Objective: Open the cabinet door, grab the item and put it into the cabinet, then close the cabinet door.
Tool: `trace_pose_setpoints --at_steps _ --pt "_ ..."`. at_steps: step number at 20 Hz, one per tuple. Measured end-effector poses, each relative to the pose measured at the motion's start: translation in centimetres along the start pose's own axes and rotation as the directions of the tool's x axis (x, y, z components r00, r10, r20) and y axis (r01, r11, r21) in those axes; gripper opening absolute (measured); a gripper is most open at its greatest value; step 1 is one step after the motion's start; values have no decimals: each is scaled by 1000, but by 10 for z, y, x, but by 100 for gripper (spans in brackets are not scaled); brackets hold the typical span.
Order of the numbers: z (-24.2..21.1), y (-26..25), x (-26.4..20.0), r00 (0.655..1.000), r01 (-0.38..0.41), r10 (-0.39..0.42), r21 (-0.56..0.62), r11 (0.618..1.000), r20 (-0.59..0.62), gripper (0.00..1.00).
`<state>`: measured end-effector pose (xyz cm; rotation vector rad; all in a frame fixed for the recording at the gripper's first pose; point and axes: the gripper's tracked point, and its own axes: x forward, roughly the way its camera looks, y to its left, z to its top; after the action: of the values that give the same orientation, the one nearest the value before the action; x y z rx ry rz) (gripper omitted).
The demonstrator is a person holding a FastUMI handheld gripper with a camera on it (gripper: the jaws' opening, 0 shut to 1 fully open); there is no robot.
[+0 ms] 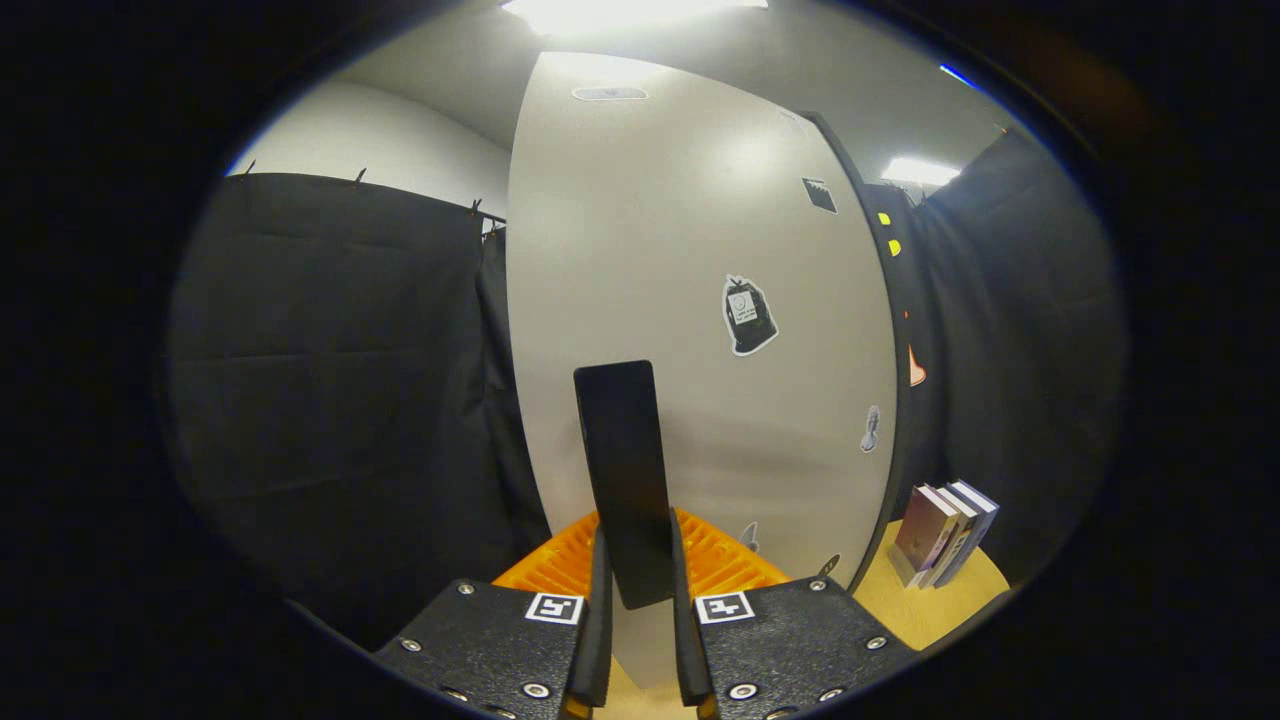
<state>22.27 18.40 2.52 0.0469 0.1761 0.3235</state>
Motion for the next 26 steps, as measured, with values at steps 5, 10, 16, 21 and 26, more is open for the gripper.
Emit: trace_pose_setpoints --at_steps 5,10,16,21,26 --pt "2 -12 -17 1000 12 -12 5 1000 7 27" --pt "3 -27 -30 999 32 -31 -9 999 12 26" --pt "5 -52 -48 995 96 -95 -29 995 27 24" --pt "12 -72 -60 985 170 -167 -76 983 44 19" --pt "14 -92 -65 968 248 -244 -79 966 53 18"
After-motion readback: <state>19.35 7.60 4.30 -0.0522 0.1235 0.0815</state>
